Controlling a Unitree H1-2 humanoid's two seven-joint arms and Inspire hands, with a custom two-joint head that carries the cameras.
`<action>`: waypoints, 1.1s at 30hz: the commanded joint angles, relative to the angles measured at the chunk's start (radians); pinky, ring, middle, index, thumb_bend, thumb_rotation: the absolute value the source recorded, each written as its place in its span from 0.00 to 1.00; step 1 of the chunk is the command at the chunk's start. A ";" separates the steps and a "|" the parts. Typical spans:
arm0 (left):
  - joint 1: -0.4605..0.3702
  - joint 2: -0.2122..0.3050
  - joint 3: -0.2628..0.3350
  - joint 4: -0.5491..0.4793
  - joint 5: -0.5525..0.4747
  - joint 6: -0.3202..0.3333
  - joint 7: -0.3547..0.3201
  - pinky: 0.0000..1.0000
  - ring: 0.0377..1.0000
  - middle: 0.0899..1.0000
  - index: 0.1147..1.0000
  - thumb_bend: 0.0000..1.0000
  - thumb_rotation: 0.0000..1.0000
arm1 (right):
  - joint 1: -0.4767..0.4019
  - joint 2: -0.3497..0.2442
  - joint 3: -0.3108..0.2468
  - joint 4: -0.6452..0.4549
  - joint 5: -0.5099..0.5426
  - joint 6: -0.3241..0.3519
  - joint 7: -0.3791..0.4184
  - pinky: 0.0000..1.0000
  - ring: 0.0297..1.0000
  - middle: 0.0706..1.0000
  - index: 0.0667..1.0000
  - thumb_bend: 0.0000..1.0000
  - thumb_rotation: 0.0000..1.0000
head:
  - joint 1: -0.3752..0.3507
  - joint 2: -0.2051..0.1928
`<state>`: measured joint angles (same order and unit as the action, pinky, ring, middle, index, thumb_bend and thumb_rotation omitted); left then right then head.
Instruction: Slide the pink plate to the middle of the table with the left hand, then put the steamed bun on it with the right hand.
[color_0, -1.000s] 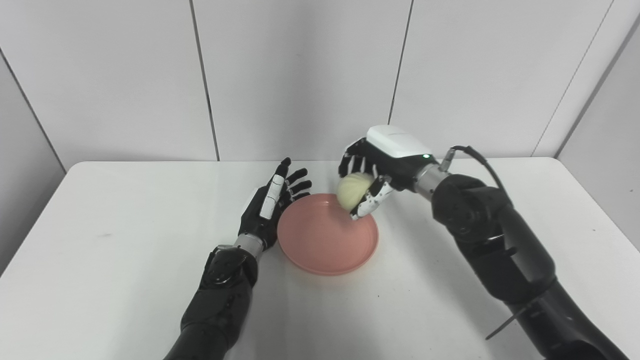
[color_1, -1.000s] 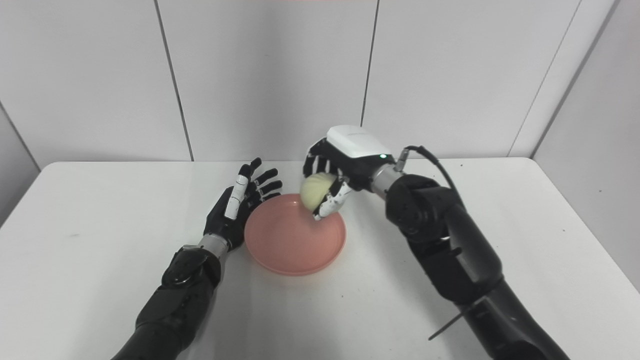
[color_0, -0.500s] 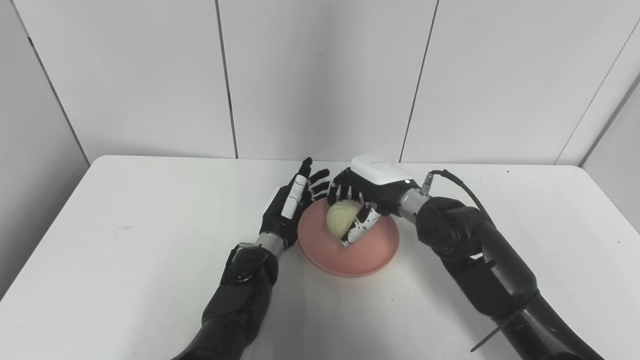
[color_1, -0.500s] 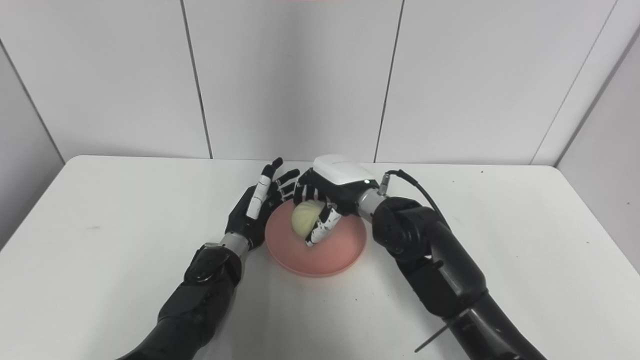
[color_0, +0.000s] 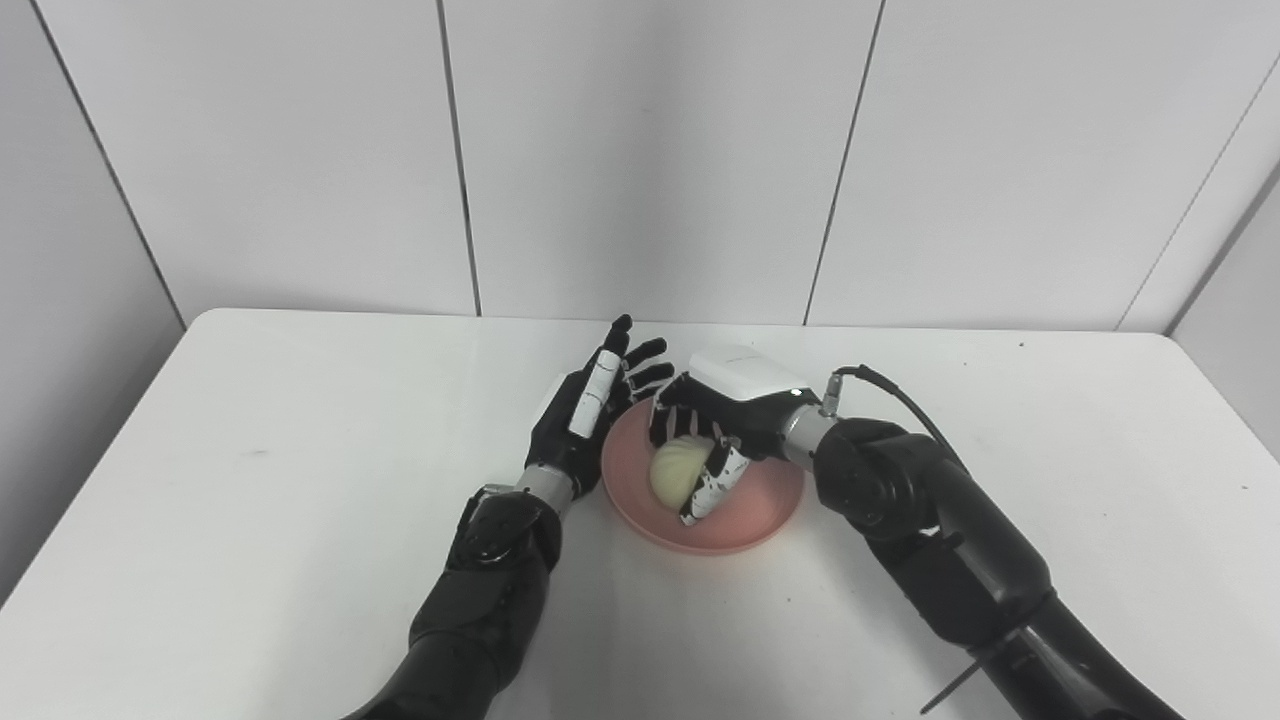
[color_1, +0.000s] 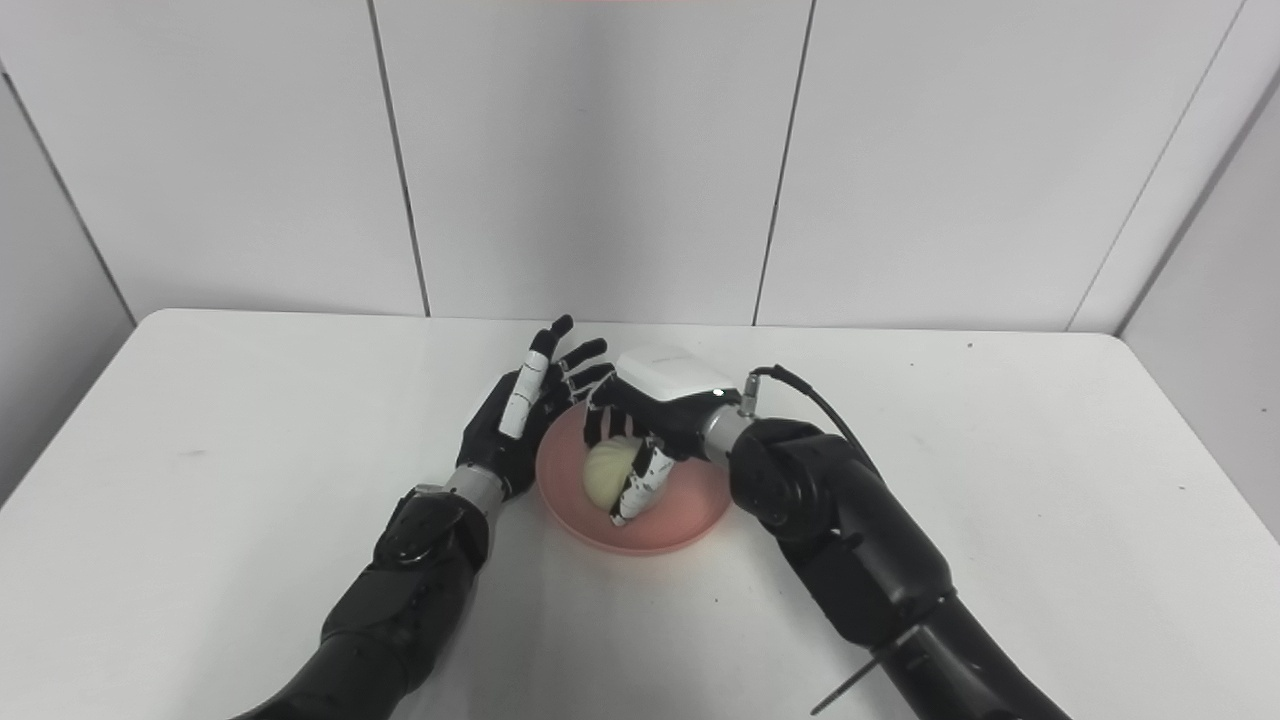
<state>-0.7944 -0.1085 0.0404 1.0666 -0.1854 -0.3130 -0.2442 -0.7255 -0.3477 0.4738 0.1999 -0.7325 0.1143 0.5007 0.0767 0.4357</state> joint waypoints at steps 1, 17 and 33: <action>0.045 0.003 -0.007 0.056 0.020 0.051 0.012 0.78 0.80 0.85 0.98 0.89 0.83 | -0.046 -0.001 -0.004 -0.016 -0.014 -0.024 -0.025 0.24 0.35 0.41 0.49 0.52 0.00 | 0.000 0.001; 0.052 0.005 -0.014 0.045 0.019 0.052 0.007 0.75 0.81 0.86 0.99 0.90 0.83 | -0.038 -0.035 0.014 -0.049 -0.118 -0.012 0.007 0.79 0.83 0.78 0.66 1.00 0.40 | -0.004 0.004; 0.064 0.011 -0.025 0.030 0.028 0.052 0.021 0.77 0.84 0.88 1.00 0.92 0.85 | 0.032 -0.019 -0.143 -0.088 0.032 -0.060 -0.126 0.66 0.75 0.73 0.63 1.00 0.43 | -0.020 0.007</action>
<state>-0.7867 -0.1045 0.0207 1.0545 -0.1826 -0.3131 -0.2436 -0.6761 -0.3721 0.3668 0.1292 -0.7285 0.1034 0.4552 0.0568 0.4418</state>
